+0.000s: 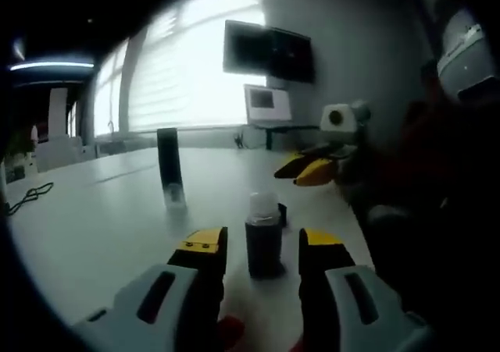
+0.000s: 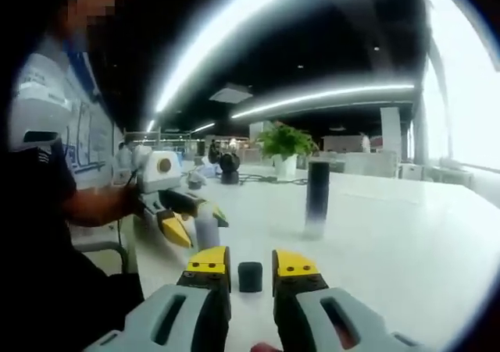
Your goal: Pick up cosmetic bottle twist off cap place on table pick up cap screw tight cap place on table
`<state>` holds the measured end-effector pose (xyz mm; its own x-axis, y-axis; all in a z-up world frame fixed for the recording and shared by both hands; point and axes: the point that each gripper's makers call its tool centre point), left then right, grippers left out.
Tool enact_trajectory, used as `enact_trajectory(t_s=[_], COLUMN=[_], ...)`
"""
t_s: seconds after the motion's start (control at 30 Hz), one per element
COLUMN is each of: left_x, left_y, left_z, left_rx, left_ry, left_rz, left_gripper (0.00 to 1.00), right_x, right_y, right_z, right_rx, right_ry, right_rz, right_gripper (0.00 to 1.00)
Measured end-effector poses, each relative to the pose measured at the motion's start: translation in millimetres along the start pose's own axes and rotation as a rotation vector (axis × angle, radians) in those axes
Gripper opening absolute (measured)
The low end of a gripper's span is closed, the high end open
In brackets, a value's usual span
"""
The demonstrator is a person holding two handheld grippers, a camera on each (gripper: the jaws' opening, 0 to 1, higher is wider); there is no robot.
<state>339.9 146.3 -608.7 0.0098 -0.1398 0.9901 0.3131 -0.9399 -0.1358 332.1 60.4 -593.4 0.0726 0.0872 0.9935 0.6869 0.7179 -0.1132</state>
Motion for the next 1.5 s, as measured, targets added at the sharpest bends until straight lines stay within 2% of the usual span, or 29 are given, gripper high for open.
enact_trajectory(t_s=[0.17,0.57,0.73,1.07,1.2,1.5], left_x=[-5.4,-3.3,-6.9,-8.0,-6.9,-6.0], left_y=[4.9,9.1,11.4,16.6,16.6,16.3], left_z=[1.3,-4.4,-5.1,-12.8,-12.3,-12.0], left_rx=[-0.01,-0.035,-0.043,-0.075,-0.066,-0.059], left_ry=[-0.014,-0.022,-0.021,0.003,0.003,-0.006], left_rz=[0.006,0.011,0.017,0.031,0.023,0.019], left_gripper=[0.25,0.21,0.21,0.15,0.11,0.1], right_x=[-0.8,-1.7,1.1,-2.0,-1.5,-1.0], right_y=[7.9,19.6,19.2,21.3,20.8,18.4], right_z=[-0.6,-3.3,0.8,-4.1,-4.9,-11.3], right_rx=[0.013,0.04,0.067,0.051,0.049,0.022], right_ry=[-0.009,0.022,0.052,0.06,0.07,0.106], right_rz=[0.009,-0.019,-0.067,-0.066,-0.073,-0.081], right_gripper=[0.16,0.16,0.16,0.15,0.14,0.14])
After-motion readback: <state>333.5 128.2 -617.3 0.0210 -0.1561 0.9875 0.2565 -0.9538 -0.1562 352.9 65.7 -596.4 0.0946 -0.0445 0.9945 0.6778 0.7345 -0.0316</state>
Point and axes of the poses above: the point that each gripper's makers call its tool centre point, and the gripper's own axes: y roughly forward along the fingers, z roughly to its left, x roughly out of its top
